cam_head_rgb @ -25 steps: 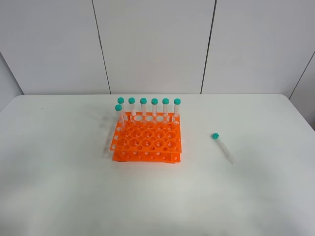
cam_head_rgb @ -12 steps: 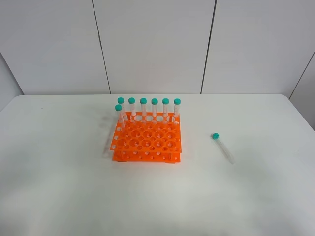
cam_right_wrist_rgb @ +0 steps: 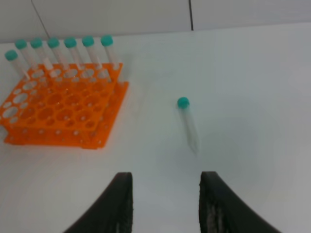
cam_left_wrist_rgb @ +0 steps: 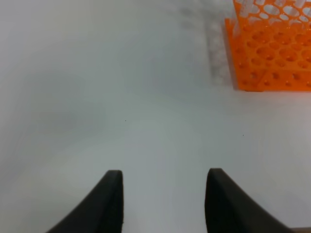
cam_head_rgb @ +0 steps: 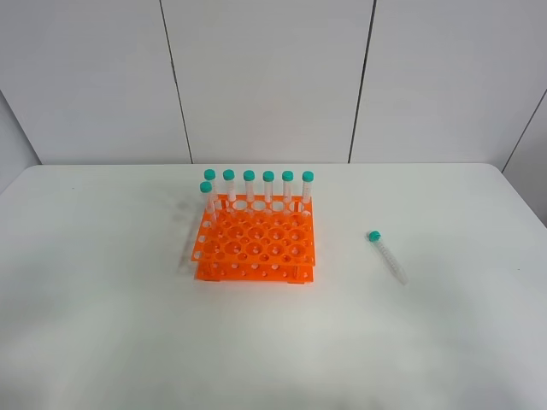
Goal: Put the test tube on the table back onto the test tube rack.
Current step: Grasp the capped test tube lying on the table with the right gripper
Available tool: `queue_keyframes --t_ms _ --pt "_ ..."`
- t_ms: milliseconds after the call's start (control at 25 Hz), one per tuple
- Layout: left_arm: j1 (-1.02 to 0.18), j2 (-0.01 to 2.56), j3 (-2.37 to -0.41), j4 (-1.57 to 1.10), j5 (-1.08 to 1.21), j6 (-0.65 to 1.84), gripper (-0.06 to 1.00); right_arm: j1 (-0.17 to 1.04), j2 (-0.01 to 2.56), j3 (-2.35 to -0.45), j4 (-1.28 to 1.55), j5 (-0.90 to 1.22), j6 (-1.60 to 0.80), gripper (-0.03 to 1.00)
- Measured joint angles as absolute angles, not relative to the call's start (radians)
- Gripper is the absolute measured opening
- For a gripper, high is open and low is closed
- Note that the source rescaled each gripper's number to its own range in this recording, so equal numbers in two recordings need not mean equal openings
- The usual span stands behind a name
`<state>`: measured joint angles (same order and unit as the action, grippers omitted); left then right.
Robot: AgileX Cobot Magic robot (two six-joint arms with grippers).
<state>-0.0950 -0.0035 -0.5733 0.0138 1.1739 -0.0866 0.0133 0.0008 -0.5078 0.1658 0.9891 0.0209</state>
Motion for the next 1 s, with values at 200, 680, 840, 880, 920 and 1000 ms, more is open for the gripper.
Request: queue_keyframes --t_ms 200,680,840,880,920,1000 --pt "-0.095 -0.004 -0.573 0.014 1.174 -0.087 0.60 0.013 0.164 -0.600 0.173 0.959 0.010 0.50" --pt "-0.095 -0.004 -0.573 0.014 1.174 -0.087 0.60 0.013 0.847 -1.060 0.245 0.856 -0.183 0.50" --pt "-0.095 -0.004 -0.573 0.014 1.174 -0.087 0.60 0.013 1.083 -1.213 0.271 0.939 -0.206 0.50" --pt "-0.095 -0.004 -0.573 0.014 1.174 -0.087 0.60 0.013 1.145 -1.244 0.276 0.963 -0.215 0.50" --pt "-0.095 -0.004 -0.573 0.014 1.174 -0.087 0.60 0.013 1.202 -1.271 0.279 0.992 -0.225 0.50" --pt "-0.095 -0.004 -0.573 0.014 1.174 -0.087 0.60 0.016 1.295 -1.308 0.281 1.031 -0.235 0.50"
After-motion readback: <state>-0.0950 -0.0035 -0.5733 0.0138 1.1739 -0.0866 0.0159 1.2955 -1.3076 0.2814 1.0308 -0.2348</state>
